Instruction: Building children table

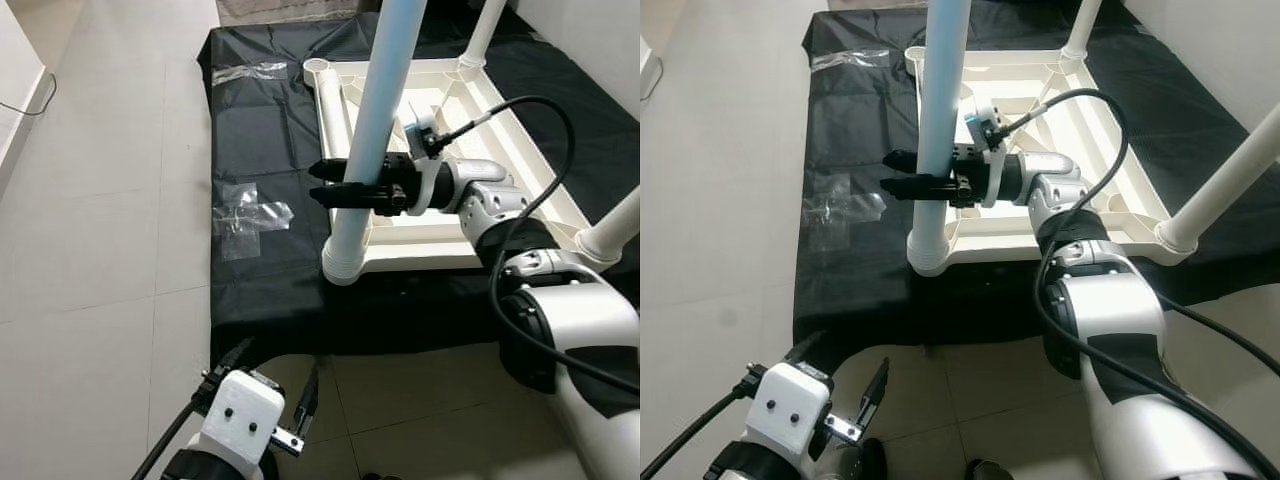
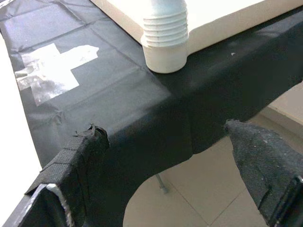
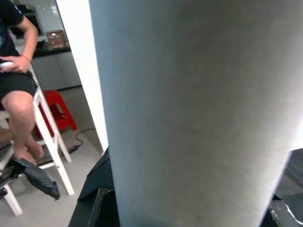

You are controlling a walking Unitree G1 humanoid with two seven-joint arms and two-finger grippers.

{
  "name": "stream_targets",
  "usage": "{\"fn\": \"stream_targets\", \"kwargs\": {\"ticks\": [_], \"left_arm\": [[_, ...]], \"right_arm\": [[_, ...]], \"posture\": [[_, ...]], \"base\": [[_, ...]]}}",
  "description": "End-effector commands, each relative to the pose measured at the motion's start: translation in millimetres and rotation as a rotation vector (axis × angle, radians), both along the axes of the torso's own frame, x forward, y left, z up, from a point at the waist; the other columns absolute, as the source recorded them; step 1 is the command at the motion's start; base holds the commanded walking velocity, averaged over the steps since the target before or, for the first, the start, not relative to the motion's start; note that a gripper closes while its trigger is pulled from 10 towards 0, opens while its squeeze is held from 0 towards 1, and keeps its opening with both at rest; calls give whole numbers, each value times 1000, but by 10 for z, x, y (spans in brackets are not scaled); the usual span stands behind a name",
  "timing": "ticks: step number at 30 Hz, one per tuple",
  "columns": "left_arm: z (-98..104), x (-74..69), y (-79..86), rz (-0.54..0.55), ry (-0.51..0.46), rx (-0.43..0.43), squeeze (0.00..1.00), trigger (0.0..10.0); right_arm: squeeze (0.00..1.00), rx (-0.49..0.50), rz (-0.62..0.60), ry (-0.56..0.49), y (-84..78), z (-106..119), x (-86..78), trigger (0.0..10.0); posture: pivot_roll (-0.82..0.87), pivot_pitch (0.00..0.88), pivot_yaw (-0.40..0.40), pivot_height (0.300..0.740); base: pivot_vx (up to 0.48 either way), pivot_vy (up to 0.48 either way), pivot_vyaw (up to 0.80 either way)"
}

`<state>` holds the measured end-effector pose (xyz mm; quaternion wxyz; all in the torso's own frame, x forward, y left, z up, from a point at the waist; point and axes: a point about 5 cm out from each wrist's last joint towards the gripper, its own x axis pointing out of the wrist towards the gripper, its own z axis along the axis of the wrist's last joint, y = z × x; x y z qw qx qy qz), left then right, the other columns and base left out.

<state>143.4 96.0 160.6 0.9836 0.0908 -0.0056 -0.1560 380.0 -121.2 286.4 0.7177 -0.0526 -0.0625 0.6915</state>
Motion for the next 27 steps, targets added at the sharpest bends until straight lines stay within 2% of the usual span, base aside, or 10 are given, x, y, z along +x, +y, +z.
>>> {"fn": "stream_targets", "kwargs": {"ticks": [1, 9, 15, 17, 22, 25, 26, 27], "left_arm": [[-60, -26, -15, -6, 25, 9, 0, 10000], [-56, -24, -17, -4, 26, 15, 0, 10000], [-57, -13, -28, -9, 27, 15, 0, 10000], [-58, -11, -32, -10, 27, 14, 0, 10000], [-57, -3, -37, -9, 26, 14, 0, 10000], [-57, -1, -36, -6, 24, 16, 0, 10000], [-57, 2, -32, -3, 23, 17, 0, 10000], [-57, 2, -32, -3, 23, 17, 0, 10000]], "right_arm": [[0, -56, -10, 15, 39, -103, 5, 10000], [0, -80, -102, -30, 60, -79, 54, 10000], [0, -104, -46, -23, 48, -105, 25, 10000], [0, -135, -54, -32, 70, -158, 26, 10000], [0, -136, -86, -34, 102, -196, 41, 10000], [0, -152, -141, -43, 140, -257, 64, 10000], [0, -147, -234, -55, 179, -312, 104, 10000], [0, -147, -234, -55, 179, -312, 104, 10000]], "posture": [[133, 231, -31, 740], [135, 239, -39, 740], [134, 252, -43, 740], [134, 252, -43, 740], [131, 255, -44, 740], [132, 253, -45, 740], [132, 252, -43, 740], [132, 252, -43, 740]], "base": [[0, 0, 0], [0, 0, 0], [0, 0, 0], [0, 0, 0], [0, 0, 0], [0, 0, 0], [0, 0, 0], [0, 0, 0]]}}
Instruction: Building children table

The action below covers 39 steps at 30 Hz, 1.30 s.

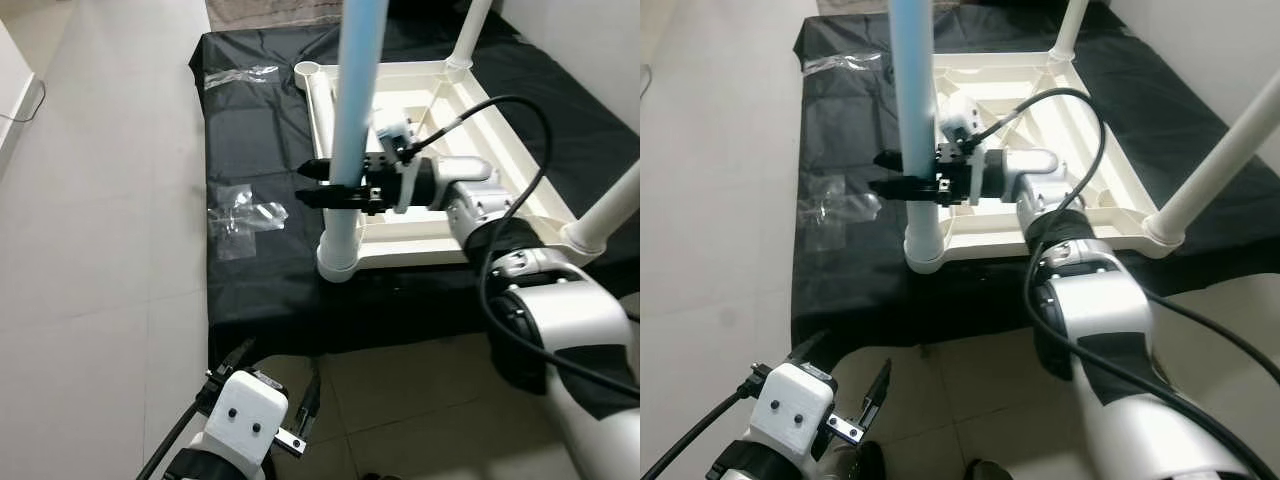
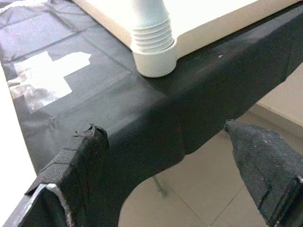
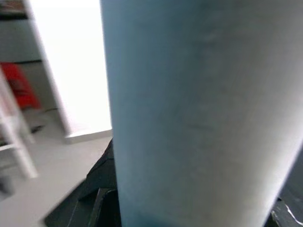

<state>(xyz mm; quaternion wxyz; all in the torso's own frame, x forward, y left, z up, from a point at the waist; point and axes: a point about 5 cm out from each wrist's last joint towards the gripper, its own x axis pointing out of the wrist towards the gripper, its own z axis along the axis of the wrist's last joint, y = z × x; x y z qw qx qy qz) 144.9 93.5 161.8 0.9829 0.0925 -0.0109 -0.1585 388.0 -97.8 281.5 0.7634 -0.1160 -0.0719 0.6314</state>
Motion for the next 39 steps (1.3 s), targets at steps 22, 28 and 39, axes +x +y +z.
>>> {"fn": "stream_targets", "kwargs": {"ticks": [22, 28, 39], "left_arm": [[-87, 0, 5, 10, 40, 12, 0, 10000], [-87, 3, 8, 11, 40, 11, 0, 10000], [-91, 2, 10, 11, 46, 4, 0, 10000]], "right_arm": [[0, 80, -729, 147, -195, -541, 255, 10000], [0, 146, -878, 191, -253, -559, 296, 10000], [0, 332, -1375, 208, -442, -536, 357, 10000]], "posture": [[129, 245, -38, 740], [129, 245, -38, 740], [128, 248, -37, 740]], "base": [[0, 0, 0], [0, 0, 0], [0, 0, 0]]}}
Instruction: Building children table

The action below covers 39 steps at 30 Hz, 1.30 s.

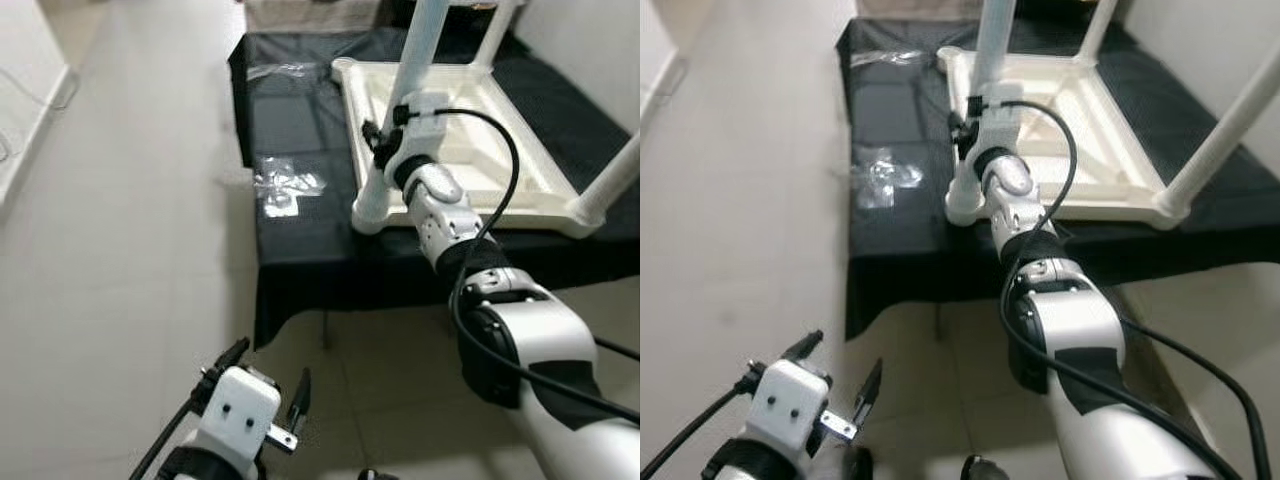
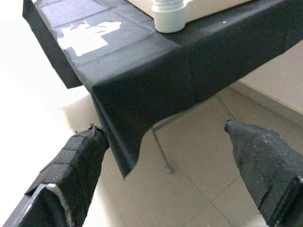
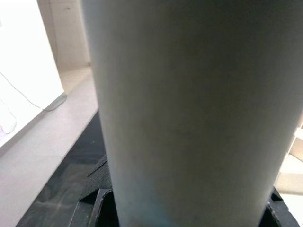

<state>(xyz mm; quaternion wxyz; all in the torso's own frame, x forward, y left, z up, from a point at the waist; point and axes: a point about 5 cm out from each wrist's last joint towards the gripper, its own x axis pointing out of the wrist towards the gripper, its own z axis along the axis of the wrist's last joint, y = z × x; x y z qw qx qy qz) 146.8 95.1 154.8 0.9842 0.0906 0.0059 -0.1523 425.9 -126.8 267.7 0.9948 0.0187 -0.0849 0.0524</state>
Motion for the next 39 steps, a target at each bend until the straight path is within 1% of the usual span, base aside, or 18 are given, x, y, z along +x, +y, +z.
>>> {"fn": "stream_targets", "kwargs": {"ticks": [1, 4, 8, 9, 10, 12, 14, 15, 17, 18, 19, 20, 21, 23, 26, 27, 30, 39], "left_arm": [[-21, -18, -5, -5, 14, 3, 0, 10000], [-22, -12, -8, -4, 14, 3, 0, 10000], [-25, -10, -11, -3, 14, 3, 0, 10000], [-27, -12, -12, -3, 14, 3, 0, 10000], [-27, -12, -12, -3, 14, 3, 0, 10000], [-29, -14, -7, -3, 15, 3, 0, 10000], [-29, -14, -7, -3, 15, 3, 0, 10000], [-29, -16, -4, -4, 16, 2, 0, 10000], [-29, -16, -4, -4, 16, 2, 0, 10000], [-32, -14, -6, -3, 17, 1, 0, 10000], [-32, -14, -6, -3, 17, 1, 0, 10000], [-35, -12, -7, -2, 18, -1, 0, 10000], [-35, -12, -7, -2, 18, -1, 0, 10000], [-32, -5, -17, -6, 12, -3, 0, 10000], [-14, -9, -28, -18, 0, -8, 0, 10000], [35, -21, -62, -58, -40, -19, 0, 10000], [64, -30, -93, -92, -64, -32, 0, 10000], [58, -11, -100, -91, -69, -30, 0, 10000]], "right_arm": [[0, 51, -106, 165, -152, -398, -22, 10000], [0, 102, -315, 158, -208, -397, -38, 10000], [0, 97, -372, 158, -213, -401, -46, 10000], [0, 86, -437, 170, -213, -419, -58, 10000], [0, 86, -437, 170, -213, -419, -58, 10000], [0, 51, -628, 203, -170, -475, -110, 10000], [0, 51, -628, 203, -170, -475, -110, 10000], [0, 64, -711, 220, -130, -502, -141, 10000], [0, 64, -711, 220, -130, -502, -141, 10000], [0, 102, -787, 233, -29, -524, -182, 10000], [0, 102, -787, 233, -29, -524, -182, 10000], [0, 157, -836, 255, 134, -544, -228, 10000], [0, 157, -836, 255, 134, -544, -228, 10000], [0, 237, -883, 304, 355, -572, -295, 10000], [0, 246, -890, 316, 410, -573, -310, 10000], [0, 230, -885, 315, 460, -553, -315, 10000], [0, 222, -872, 308, 485, -534, -313, 10000], [0, 209, -840, 319, 509, -572, -313, 10000]], "posture": [[128, 248, -37, 740], [129, 250, -39, 740], [129, 250, -39, 740], [131, 244, -37, 740], [131, 244, -37, 740], [132, 240, -35, 740], [132, 240, -35, 740], [133, 239, -30, 740], [133, 239, -30, 740], [133, 239, -30, 740], [133, 239, -30, 740], [158, 227, -22, 740], [158, 227, -22, 740], [170, 225, -26, 740], [170, 225, -26, 740], [169, 219, -29, 740], [169, 219, -29, 740], [158, 215, -33, 740]], "base": [[0, 0, 0], [0, 0, 0], [0, 0, 0], [0, 0, 0], [0, 0, 0], [0, 0, 0], [0, 0, 0], [0, 0, 0], [0, 0, 0], [0, 0, 0], [0, 0, 0], [0, 0, 0], [0, 0, 0], [0, 0, 0], [0, 0, 0], [0, 0, 0], [0, 0, 0], [0, 0, 0]]}}
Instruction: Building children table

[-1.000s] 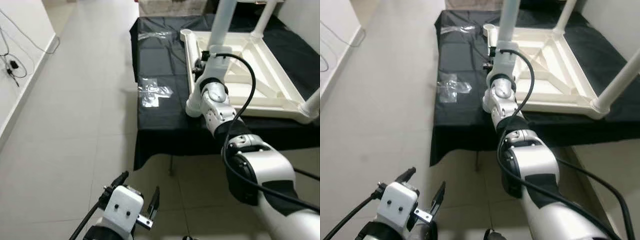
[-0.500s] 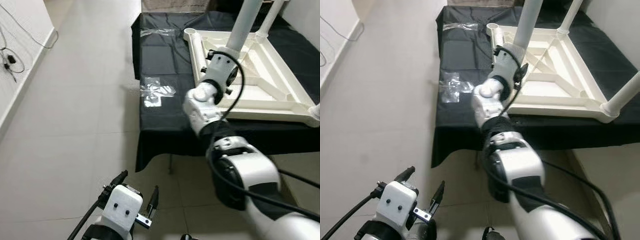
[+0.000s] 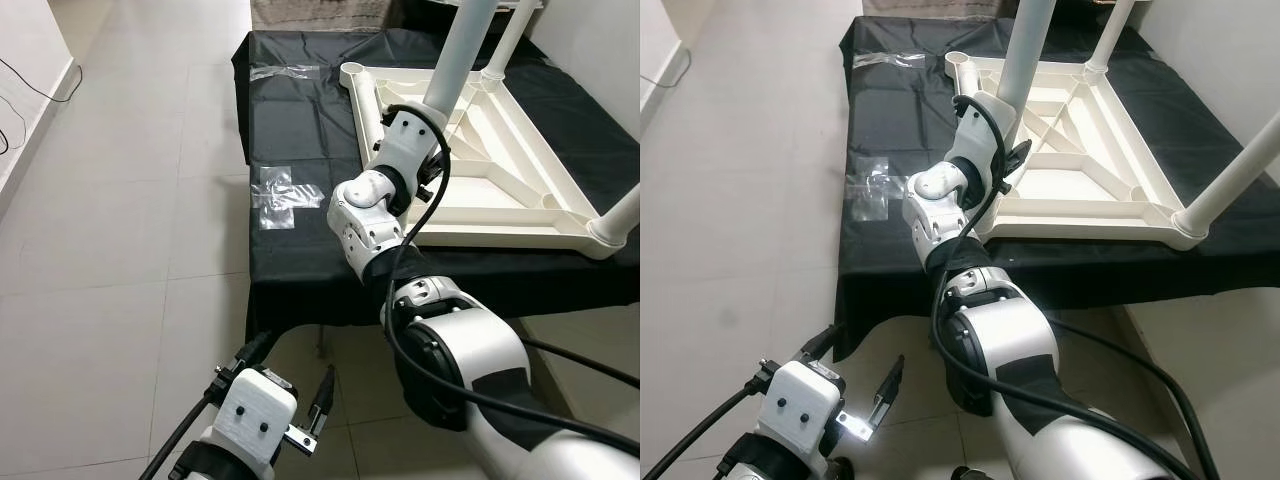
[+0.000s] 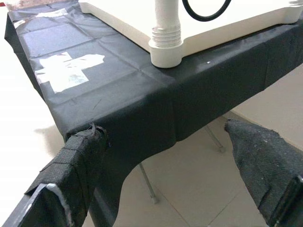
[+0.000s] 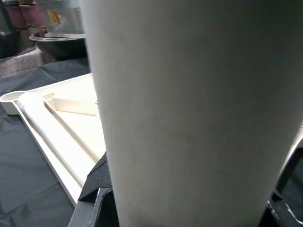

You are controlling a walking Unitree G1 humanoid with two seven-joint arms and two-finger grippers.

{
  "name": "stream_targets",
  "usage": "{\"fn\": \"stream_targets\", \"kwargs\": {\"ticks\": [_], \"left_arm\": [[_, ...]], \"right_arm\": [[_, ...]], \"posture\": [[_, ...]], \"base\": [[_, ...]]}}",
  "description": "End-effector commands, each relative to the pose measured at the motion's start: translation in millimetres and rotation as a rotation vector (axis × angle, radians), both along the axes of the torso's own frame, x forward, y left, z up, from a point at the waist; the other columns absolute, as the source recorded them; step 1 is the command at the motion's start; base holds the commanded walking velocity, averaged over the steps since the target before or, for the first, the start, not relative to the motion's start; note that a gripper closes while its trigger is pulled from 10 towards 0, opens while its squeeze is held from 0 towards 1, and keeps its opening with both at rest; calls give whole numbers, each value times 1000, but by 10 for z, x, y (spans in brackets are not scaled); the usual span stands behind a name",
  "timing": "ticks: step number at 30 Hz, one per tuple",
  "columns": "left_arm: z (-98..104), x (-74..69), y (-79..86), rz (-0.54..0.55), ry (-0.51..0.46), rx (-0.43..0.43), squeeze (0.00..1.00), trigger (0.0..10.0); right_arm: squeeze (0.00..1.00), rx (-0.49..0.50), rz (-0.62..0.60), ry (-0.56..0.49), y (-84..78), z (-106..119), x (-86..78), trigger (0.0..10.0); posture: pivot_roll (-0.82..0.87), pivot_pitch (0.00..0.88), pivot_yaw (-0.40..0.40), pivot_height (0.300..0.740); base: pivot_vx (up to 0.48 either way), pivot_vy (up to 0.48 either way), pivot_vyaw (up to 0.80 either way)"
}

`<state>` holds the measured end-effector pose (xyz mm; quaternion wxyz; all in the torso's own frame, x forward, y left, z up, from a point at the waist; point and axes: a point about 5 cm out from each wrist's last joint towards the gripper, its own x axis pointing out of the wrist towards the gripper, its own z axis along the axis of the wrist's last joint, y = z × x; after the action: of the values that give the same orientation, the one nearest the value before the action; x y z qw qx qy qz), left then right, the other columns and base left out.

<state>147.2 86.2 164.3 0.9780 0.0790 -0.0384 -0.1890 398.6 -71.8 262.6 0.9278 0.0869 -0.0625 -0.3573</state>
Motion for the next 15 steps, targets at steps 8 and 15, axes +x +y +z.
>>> {"fn": "stream_targets", "kwargs": {"ticks": [8, 15], "left_arm": [[-51, -11, -4, -3, 9, 9, 0, 10000], [-68, -9, 6, -2, 13, 8, 0, 10000]], "right_arm": [[0, 104, 2, 249, -15, -572, -59, 10000], [1000, 127, 20, 240, -14, -593, -58, 10000]], "posture": [[157, 215, -33, 740], [157, 215, -33, 740]], "base": [[0, 0, 0], [0, 0, 0]]}}
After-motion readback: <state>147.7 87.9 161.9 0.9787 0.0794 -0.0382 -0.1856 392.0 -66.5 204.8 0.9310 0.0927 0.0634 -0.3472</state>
